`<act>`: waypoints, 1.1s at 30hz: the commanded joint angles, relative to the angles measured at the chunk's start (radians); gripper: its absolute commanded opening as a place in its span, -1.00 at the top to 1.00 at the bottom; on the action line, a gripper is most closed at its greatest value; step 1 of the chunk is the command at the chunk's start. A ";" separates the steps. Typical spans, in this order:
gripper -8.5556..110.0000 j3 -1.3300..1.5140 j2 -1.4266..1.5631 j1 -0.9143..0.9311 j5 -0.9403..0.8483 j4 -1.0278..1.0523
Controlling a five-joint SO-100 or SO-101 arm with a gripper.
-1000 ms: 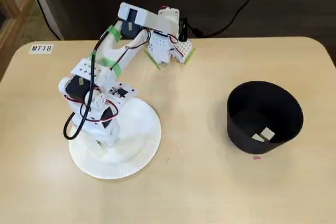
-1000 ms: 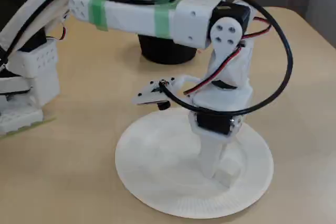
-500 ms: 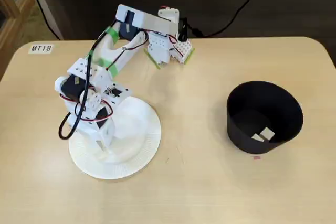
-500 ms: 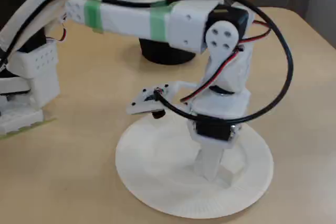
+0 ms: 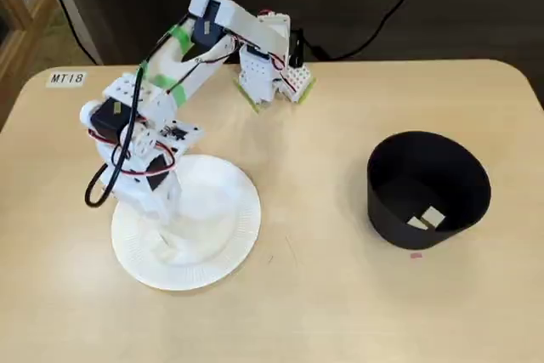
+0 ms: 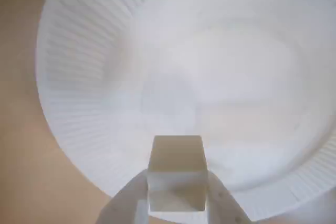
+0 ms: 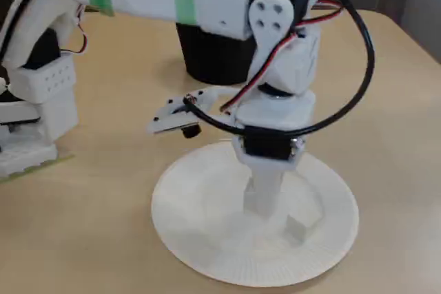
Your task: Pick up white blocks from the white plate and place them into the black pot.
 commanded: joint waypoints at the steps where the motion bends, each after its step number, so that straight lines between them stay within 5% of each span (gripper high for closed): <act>1: 0.90 0.025 0.130 0.015 -0.037 0.011; 10: 0.90 0.051 0.261 0.028 -0.204 0.008; 17: 0.90 -0.184 0.259 -0.100 -0.534 -0.002; 26: 0.90 -0.591 0.267 -0.482 -1.055 -0.003; 33: 0.90 -0.644 0.314 -0.884 -1.404 0.005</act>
